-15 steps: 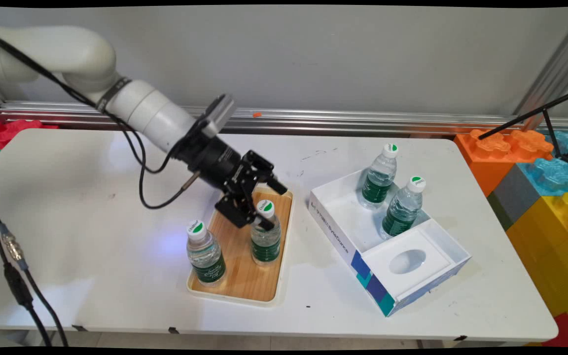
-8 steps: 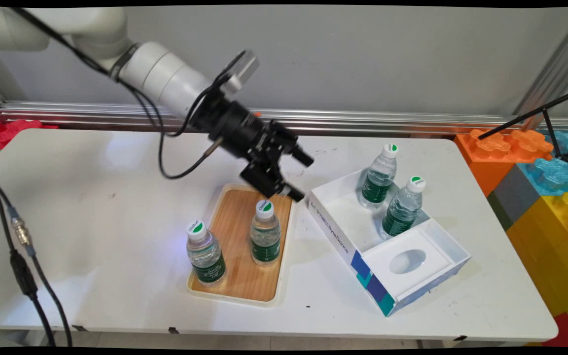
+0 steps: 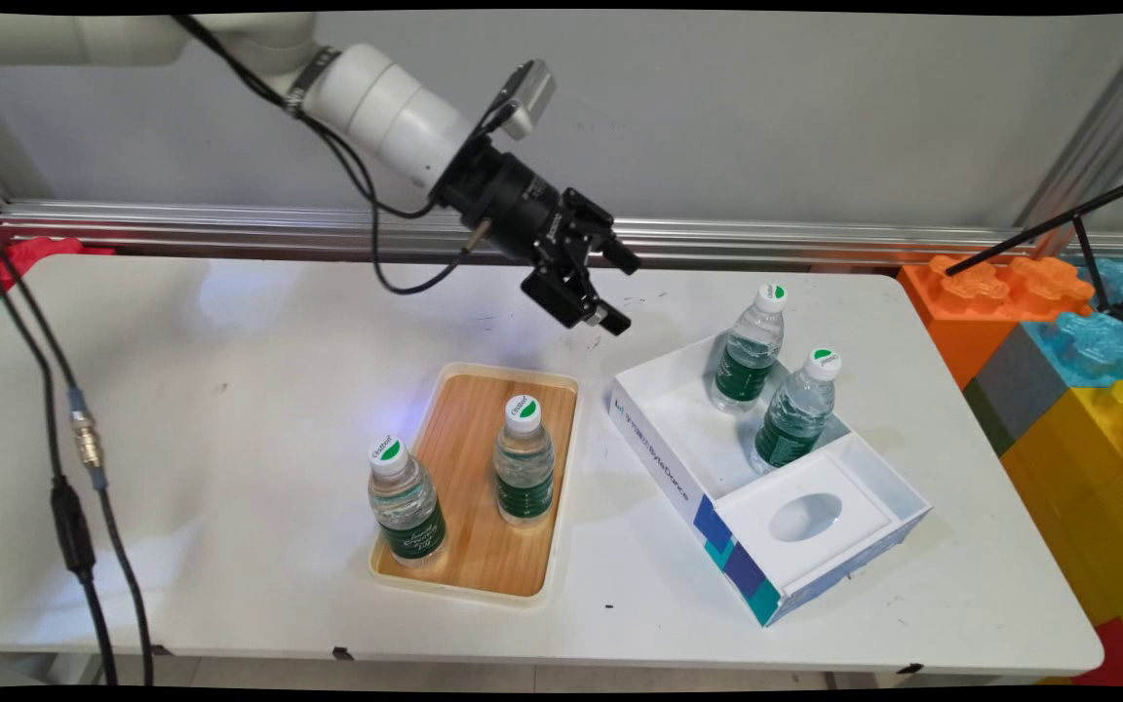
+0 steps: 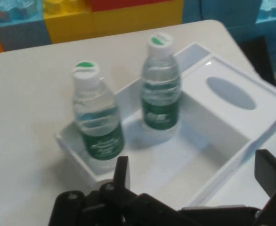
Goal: Pick up the green bottle from the white box
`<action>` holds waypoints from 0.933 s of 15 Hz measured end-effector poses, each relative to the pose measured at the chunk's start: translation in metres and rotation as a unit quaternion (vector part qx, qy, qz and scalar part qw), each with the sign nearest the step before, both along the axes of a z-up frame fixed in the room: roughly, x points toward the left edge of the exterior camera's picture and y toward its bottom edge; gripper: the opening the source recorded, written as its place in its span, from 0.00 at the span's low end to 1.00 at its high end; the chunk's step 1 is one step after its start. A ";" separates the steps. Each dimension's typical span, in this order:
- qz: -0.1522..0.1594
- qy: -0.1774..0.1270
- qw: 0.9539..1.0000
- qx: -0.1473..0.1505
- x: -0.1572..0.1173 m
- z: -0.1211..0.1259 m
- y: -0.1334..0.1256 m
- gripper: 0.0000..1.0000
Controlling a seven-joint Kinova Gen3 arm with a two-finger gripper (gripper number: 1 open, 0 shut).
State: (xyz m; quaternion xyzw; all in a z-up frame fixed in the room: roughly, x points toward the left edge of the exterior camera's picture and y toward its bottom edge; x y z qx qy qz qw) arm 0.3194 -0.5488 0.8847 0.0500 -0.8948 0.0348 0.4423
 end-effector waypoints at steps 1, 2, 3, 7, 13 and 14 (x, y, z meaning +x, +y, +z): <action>0.001 -0.001 1.000 -0.002 -0.001 -0.005 -0.009 1.00; 0.001 -0.001 1.000 -0.003 -0.001 -0.008 -0.013 1.00; 0.003 -0.001 1.000 -0.005 -0.004 -0.015 -0.022 1.00; 0.009 0.004 1.000 -0.008 -0.017 -0.037 -0.047 1.00; 0.021 0.031 0.999 -0.007 -0.057 -0.072 -0.078 1.00; 0.022 0.032 0.999 -0.007 -0.062 -0.076 -0.080 1.00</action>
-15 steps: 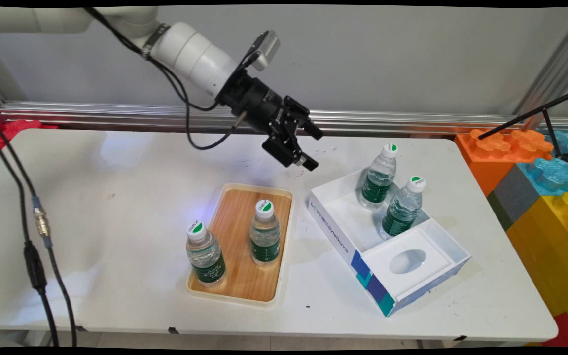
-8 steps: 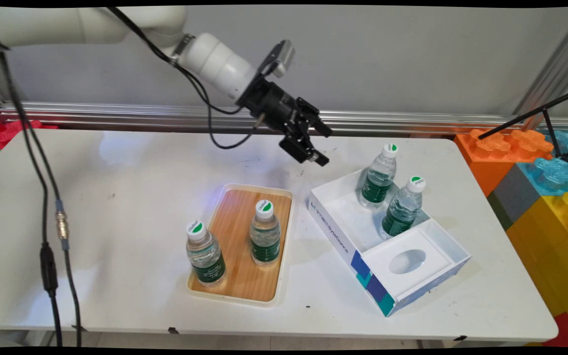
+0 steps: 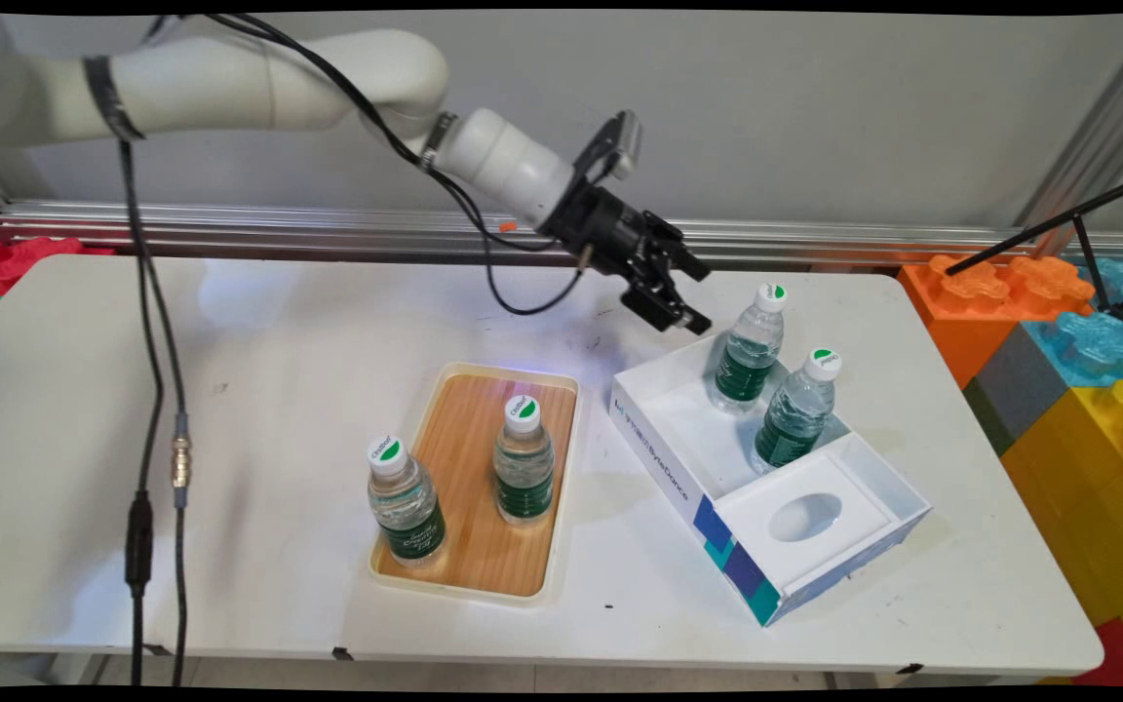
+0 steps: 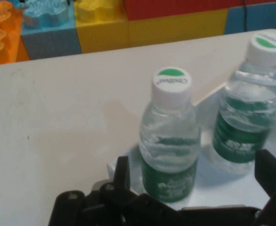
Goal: Pick up the green bottle from the white box
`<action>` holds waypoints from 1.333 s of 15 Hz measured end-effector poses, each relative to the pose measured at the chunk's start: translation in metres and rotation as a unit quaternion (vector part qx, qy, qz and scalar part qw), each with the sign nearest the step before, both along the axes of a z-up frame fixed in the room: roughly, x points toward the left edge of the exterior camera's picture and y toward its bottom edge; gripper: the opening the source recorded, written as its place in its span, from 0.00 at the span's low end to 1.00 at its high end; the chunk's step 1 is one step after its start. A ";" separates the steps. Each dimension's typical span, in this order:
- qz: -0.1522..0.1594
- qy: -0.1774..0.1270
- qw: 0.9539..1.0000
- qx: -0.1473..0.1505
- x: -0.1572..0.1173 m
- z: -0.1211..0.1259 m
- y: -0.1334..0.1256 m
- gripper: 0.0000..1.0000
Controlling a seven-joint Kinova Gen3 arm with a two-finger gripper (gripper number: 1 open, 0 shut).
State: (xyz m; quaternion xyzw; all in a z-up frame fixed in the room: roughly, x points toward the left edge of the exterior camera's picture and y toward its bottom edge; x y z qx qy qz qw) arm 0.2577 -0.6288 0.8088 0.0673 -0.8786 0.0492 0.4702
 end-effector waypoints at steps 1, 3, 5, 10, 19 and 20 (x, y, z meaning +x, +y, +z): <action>0.001 0.002 1.000 -0.001 -0.006 -0.005 -0.003 1.00; 0.002 0.004 1.000 -0.002 -0.015 -0.012 -0.008 1.00; 0.000 0.006 1.000 -0.003 -0.024 -0.020 -0.012 1.00; -0.013 0.005 1.000 -0.006 -0.047 -0.039 -0.018 1.00; -0.018 0.000 1.000 -0.016 -0.074 -0.066 -0.025 1.00; -0.018 0.001 1.000 -0.018 -0.077 -0.068 -0.025 1.00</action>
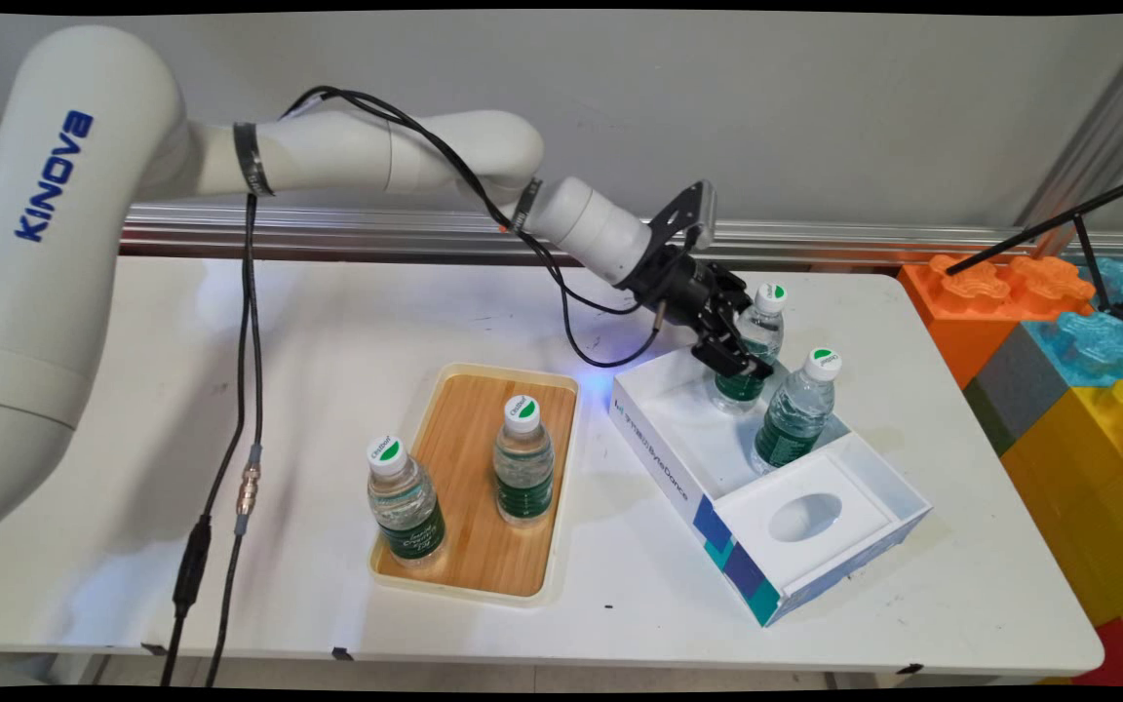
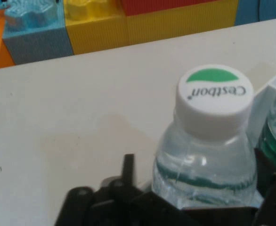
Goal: Pick up the green bottle from the white box, then place the picked object on the tray
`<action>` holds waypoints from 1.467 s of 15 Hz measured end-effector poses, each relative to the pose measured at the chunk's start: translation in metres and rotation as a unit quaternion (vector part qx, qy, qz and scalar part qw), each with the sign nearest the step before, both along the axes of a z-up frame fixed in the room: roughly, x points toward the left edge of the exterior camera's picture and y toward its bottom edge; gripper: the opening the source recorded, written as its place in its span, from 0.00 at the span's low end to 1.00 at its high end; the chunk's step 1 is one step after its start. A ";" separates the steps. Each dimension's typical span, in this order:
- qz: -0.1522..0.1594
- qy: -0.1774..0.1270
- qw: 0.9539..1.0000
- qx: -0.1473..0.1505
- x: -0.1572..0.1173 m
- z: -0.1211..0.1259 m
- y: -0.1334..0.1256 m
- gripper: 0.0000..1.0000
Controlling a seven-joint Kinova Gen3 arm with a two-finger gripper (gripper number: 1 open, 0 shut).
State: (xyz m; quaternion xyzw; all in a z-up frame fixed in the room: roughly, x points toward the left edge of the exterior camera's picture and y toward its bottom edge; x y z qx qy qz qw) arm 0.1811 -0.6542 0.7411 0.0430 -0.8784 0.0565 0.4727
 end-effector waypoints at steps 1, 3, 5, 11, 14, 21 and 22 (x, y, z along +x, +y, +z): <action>-0.001 0.001 1.000 -0.002 -0.002 -0.001 0.000 0.00; -0.002 0.002 1.000 -0.005 -0.005 -0.001 0.000 0.00; -0.002 0.002 1.000 -0.008 -0.006 0.000 0.001 0.00; -0.001 0.005 1.000 -0.020 0.001 0.028 0.013 0.00; 0.001 0.009 1.000 -0.028 0.008 0.056 0.025 0.00; 0.019 0.018 1.000 -0.012 0.054 0.136 0.064 0.00; 0.018 0.019 1.000 -0.009 0.064 0.143 0.068 0.00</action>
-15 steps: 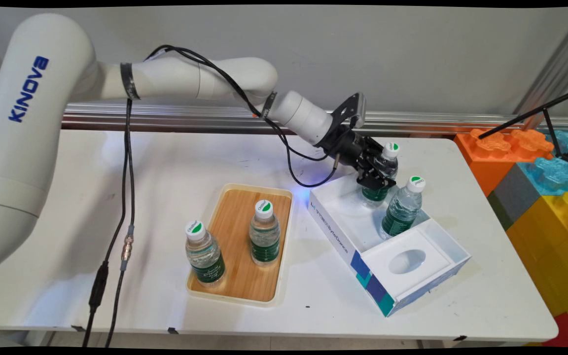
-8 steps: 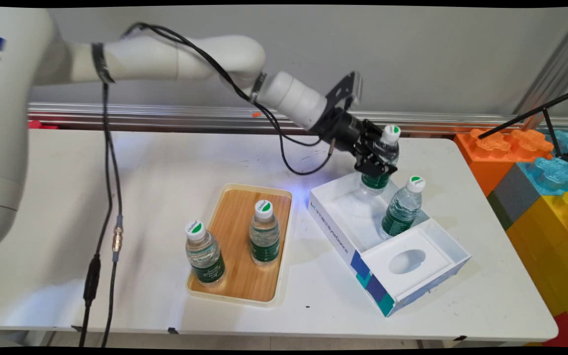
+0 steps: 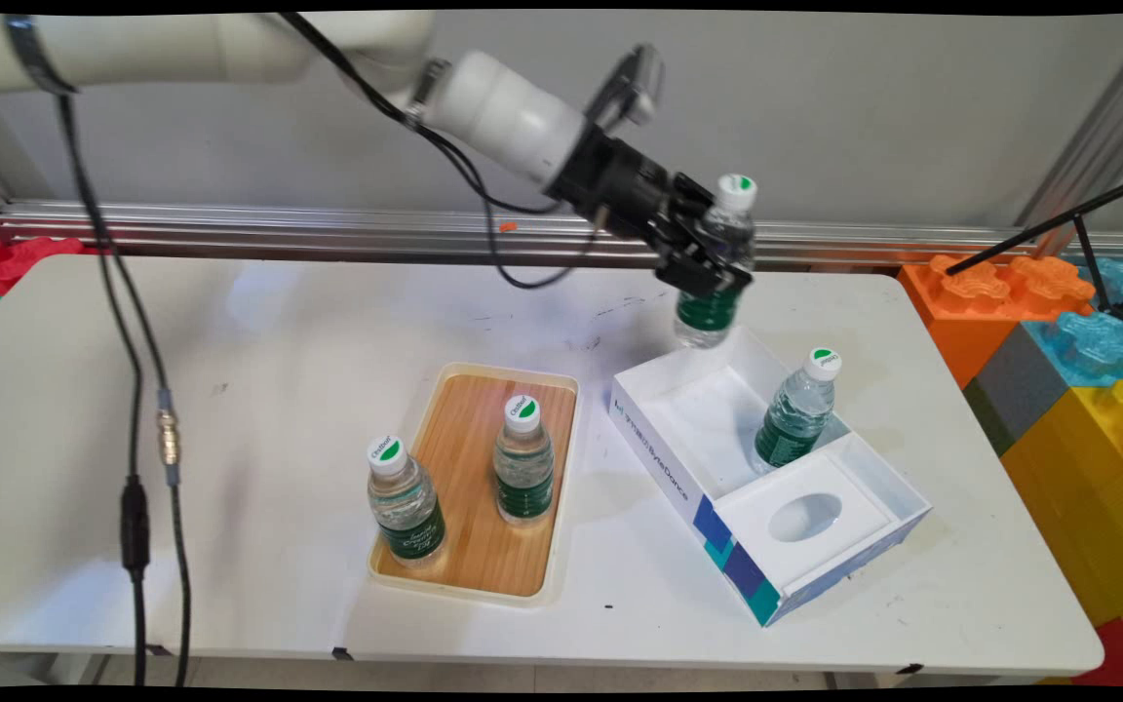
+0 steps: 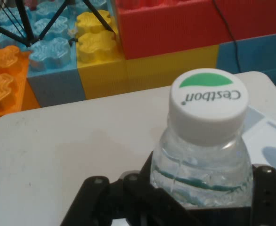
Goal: Place the picked object on the tray
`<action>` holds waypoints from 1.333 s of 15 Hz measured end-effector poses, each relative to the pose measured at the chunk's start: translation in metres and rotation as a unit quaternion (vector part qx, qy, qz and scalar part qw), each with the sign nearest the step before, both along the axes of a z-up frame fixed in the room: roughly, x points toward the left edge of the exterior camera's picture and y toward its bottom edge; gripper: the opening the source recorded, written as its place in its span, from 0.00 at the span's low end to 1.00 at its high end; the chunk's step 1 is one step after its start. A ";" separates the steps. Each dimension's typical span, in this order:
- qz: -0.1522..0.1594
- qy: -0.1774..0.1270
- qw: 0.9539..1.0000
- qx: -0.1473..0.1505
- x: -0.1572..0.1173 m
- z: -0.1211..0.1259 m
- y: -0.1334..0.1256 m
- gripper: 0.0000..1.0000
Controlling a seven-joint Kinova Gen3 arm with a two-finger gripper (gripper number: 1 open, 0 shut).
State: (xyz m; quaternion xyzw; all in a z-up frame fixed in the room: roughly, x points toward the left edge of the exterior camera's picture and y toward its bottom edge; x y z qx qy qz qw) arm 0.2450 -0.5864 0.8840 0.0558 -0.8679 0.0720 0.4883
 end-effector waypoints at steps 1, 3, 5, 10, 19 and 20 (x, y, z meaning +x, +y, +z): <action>-0.001 0.000 1.000 0.004 0.013 0.006 0.005 0.00; -0.003 -0.005 1.000 0.013 0.040 0.014 0.015 0.00; -0.005 -0.016 1.000 0.021 0.074 0.016 0.028 0.00; -0.014 -0.037 0.999 0.029 0.138 0.005 0.051 0.00; -0.031 -0.059 0.997 0.039 0.205 -0.058 0.082 0.00; -0.031 -0.058 0.997 0.040 0.207 -0.065 0.084 0.00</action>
